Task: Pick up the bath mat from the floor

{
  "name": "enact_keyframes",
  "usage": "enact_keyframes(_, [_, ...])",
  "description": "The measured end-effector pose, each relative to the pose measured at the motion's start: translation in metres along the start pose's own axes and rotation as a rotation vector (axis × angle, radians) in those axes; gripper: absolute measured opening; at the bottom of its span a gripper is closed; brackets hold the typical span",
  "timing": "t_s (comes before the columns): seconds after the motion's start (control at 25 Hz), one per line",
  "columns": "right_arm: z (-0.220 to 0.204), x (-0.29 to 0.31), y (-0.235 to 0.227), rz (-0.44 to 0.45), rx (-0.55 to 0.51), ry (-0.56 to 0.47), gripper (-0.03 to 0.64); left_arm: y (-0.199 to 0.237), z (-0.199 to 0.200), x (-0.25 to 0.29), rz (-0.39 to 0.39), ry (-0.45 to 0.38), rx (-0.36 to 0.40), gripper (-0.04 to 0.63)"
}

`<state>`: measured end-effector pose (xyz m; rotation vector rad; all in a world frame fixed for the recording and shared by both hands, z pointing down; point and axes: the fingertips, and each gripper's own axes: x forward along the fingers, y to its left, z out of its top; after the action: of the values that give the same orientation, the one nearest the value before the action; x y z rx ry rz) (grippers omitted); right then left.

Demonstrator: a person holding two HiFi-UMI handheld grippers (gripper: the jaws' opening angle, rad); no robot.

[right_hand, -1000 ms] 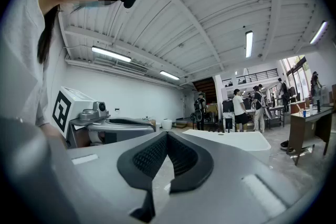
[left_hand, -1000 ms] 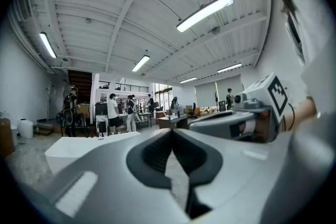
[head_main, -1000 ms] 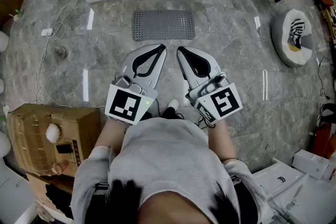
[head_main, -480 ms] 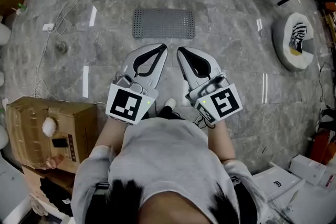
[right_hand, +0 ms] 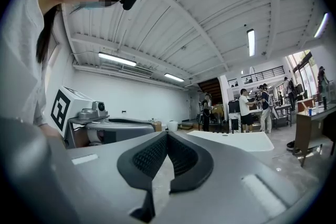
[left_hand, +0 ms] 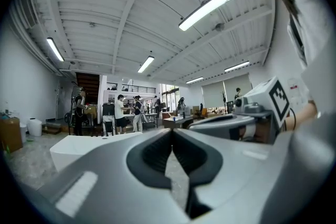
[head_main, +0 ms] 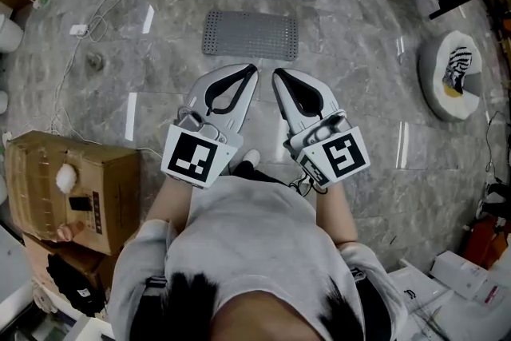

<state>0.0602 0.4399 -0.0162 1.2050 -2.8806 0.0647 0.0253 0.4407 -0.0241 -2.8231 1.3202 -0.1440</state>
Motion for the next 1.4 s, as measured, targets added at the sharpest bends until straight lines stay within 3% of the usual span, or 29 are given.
enact_keyframes(0.4, [0.0,-0.006,-0.014,0.0,0.009,-0.012,0.002,-0.007,0.004,0.016,-0.002,-0.003,0.018,0.0])
enact_keyframes(0.68, [-0.004,0.024,-0.03,-0.032,0.01,0.002,0.002,0.022,-0.006,0.031,-0.033,0.006,0.002,0.0])
enact_keyframes(1.4, [0.008,0.2,-0.115,-0.176,0.02,0.006,0.0,0.202,-0.009,0.136,-0.14,0.003,0.034,0.0])
